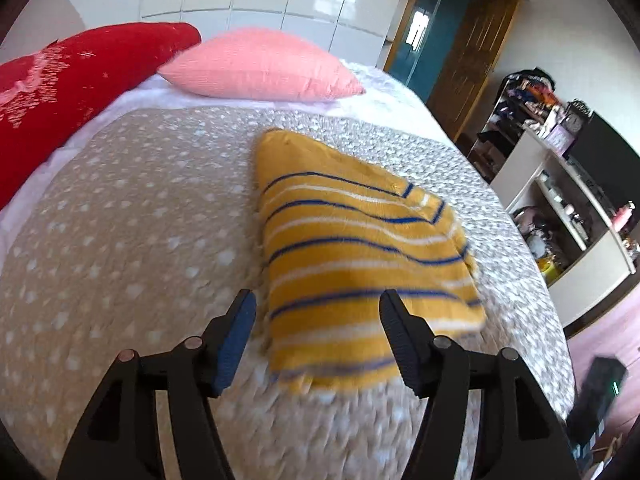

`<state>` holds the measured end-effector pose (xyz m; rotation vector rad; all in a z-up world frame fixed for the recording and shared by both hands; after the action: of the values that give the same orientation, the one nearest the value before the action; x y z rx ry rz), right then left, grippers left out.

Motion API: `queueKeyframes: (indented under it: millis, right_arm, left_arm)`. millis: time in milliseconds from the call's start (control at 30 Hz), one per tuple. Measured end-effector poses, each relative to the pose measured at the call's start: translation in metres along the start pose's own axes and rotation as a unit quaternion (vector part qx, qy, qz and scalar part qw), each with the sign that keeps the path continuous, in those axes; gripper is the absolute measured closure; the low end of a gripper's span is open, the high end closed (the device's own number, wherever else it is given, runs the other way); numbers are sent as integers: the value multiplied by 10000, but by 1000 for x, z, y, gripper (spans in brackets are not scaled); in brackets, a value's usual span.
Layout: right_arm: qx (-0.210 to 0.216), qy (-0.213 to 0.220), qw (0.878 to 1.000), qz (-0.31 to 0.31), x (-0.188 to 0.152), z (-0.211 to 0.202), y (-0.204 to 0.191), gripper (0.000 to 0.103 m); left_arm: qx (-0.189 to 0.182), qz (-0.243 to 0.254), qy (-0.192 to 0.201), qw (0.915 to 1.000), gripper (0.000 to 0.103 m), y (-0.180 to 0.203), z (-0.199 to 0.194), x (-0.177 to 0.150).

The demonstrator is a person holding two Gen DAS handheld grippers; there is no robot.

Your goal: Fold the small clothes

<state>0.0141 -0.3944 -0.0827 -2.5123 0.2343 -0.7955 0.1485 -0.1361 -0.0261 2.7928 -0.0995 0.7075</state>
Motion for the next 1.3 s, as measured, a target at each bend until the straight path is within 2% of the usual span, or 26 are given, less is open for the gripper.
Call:
queueKeyframes:
  millis: [67, 100, 200, 300, 367, 433, 467, 567, 633, 733, 800, 867, 900, 933, 967, 1000, 1133, 1200, 1267, 1300]
  right_arm:
    - [-51, 6, 9999, -117, -1, 3, -4, 49]
    - [-47, 1, 9999, -148, -2, 3, -4, 49]
    - [16, -79, 9999, -129, -2, 3, -5, 48]
    - [106, -151, 9998, -88, 13, 3, -9, 45]
    - [172, -147, 9997, -89, 26, 3, -13, 43]
    - [341, -145, 9993, -8, 44, 6, -19, 35]
    - [437, -148, 9989, 26, 51, 8, -21, 32]
    - [732, -239, 9968, 192, 81, 24, -29, 29]
    - [863, -321, 9954, 247, 104, 42, -34, 29]
    - [879, -560, 9940, 326, 128, 76, -39, 29]
    - [816, -781, 9929, 381, 136, 101, -40, 29]
    - [897, -972, 9903, 435, 137, 123, -41, 29]
    - [992, -1004, 9889, 453, 138, 128, -43, 38]
    - [1275, -1074, 9844, 564, 137, 131, -49, 55]
    - [1731, -1205, 9740, 822, 135, 133, -56, 55]
    - [1910, -1214, 9698, 908, 135, 133, -60, 55]
    - [2333, -1157, 9643, 483, 129, 111, -95, 57]
    - [2226, -1107, 9683, 233, 119, 104, -105, 56]
    - [1537, -1074, 9823, 1, 108, 110, -102, 52]
    - [1149, -1092, 9873, -64, 103, 115, -97, 50]
  left_arm:
    - [19, 13, -252, 9997, 40, 5, 27, 1]
    - [108, 10, -317, 9994, 37, 4, 36, 0]
    - [198, 75, -316, 9993, 32, 2, 46, -4]
    - [-103, -38, -374, 9992, 32, -5, 32, -6]
    - [-252, -163, -151, 9994, 32, -13, 13, -1]
    - [-332, -277, 46, 9991, 32, -25, -3, 4]
    - [-494, -386, 48, 9980, 31, -35, -7, 7]
    - [-860, -707, -171, 9936, 29, -59, 2, 13]
    - [-1121, -751, -311, 9904, 29, -61, 11, 16]
    - [-1349, -301, -506, 9891, 27, -41, 34, 24]
    - [-1559, -86, -711, 9852, 22, -25, 52, 26]
    - [-1620, -127, -1118, 9804, 20, -15, 77, 23]
    - [-1687, -222, -1243, 9775, 26, -15, 84, 23]
    - [-1796, -344, -1253, 9751, 31, -16, 84, 24]
    - [-1860, -416, -1214, 9741, 43, -19, 77, 27]
    - [-1872, -400, -1169, 9745, 51, -21, 69, 29]
    - [-1492, -165, -930, 9843, 51, -30, 31, 29]
    - [-1328, -262, -1022, 9855, 42, -40, 28, 20]
    - [-1004, -360, -1182, 9872, 38, -54, 39, 7]
    - [-975, -406, -1211, 9870, 35, -59, 43, 0]
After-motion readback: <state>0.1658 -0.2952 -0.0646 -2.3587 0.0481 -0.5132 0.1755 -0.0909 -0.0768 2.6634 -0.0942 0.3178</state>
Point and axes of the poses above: each gripper's, at about its wrist camera, not at the fingertips, and z roughly the way its jaws point, y to its right, x to its top, the point moved 8 cm from there along z, roughly the way its jaws point, and after that the axes turned 11 degrees about -y, right-handed, at the moved point
